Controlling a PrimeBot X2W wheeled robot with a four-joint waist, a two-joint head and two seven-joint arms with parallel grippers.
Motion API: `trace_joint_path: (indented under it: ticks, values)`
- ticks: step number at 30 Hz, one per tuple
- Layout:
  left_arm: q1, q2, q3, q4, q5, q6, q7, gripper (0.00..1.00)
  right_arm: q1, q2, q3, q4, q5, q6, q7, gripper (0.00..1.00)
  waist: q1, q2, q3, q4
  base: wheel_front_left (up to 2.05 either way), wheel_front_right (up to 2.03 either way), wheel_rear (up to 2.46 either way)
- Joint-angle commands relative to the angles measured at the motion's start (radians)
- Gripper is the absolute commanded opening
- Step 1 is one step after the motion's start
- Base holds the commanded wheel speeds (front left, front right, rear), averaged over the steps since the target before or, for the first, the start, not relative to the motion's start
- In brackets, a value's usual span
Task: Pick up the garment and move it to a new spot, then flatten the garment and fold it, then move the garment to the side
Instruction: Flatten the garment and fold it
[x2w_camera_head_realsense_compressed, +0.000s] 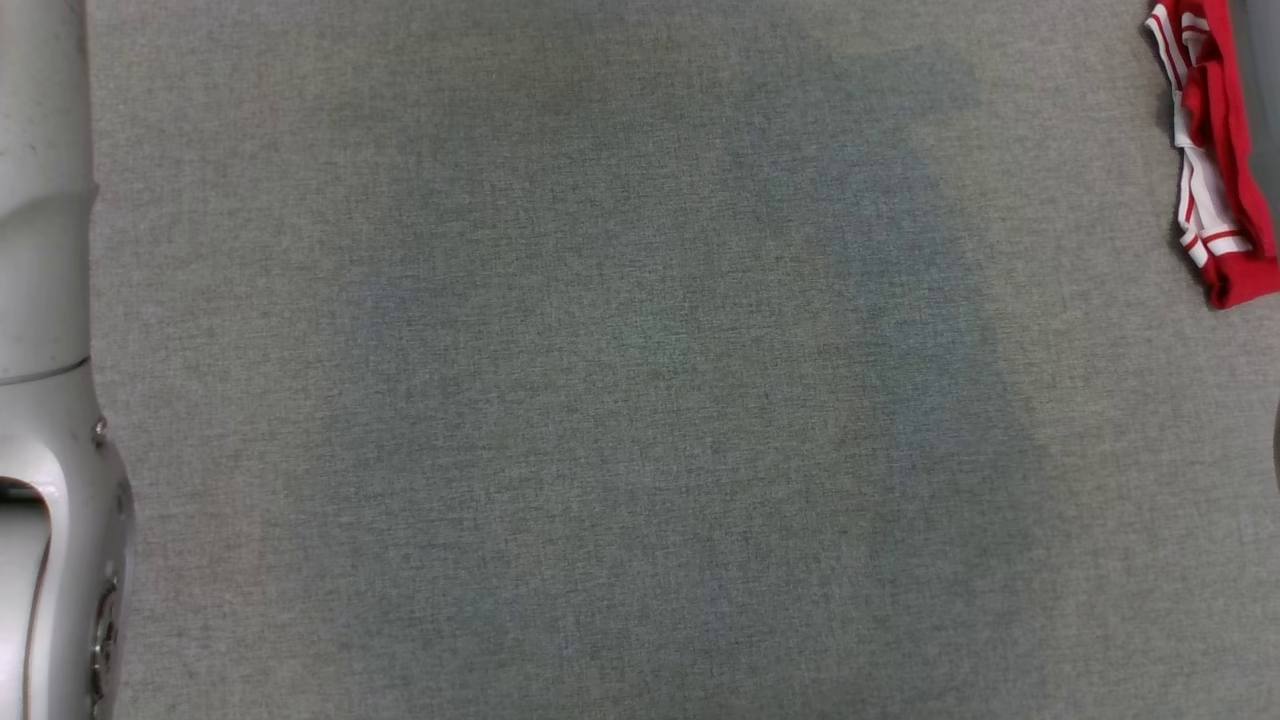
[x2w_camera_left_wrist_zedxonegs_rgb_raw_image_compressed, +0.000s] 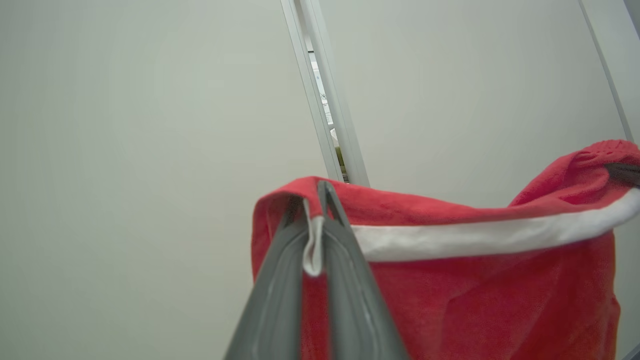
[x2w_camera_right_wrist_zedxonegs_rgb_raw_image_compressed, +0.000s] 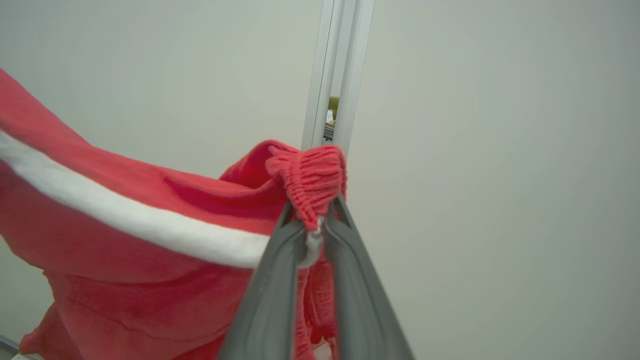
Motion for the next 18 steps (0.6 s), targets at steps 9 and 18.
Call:
trace_joint_path:
  ticks: [9, 18]
  values:
    - [0.145, -0.012, -0.013, -0.035, -0.018, 0.004, 0.001, 0.00, 0.189, -0.003, 0.007, -0.052, 0.025, 0.000, -0.001, 0.00, -0.0002, -0.0001, 0.020, 0.028, 0.00, 0.00, 0.00]
    - [0.584, -0.022, 0.029, -0.192, -0.054, 0.033, 0.001, 0.00, 0.569, 0.033, -0.016, -0.160, 0.041, 0.000, -0.001, 0.00, -0.0002, -0.0001, -0.029, 0.013, 0.00, 0.00, 0.00]
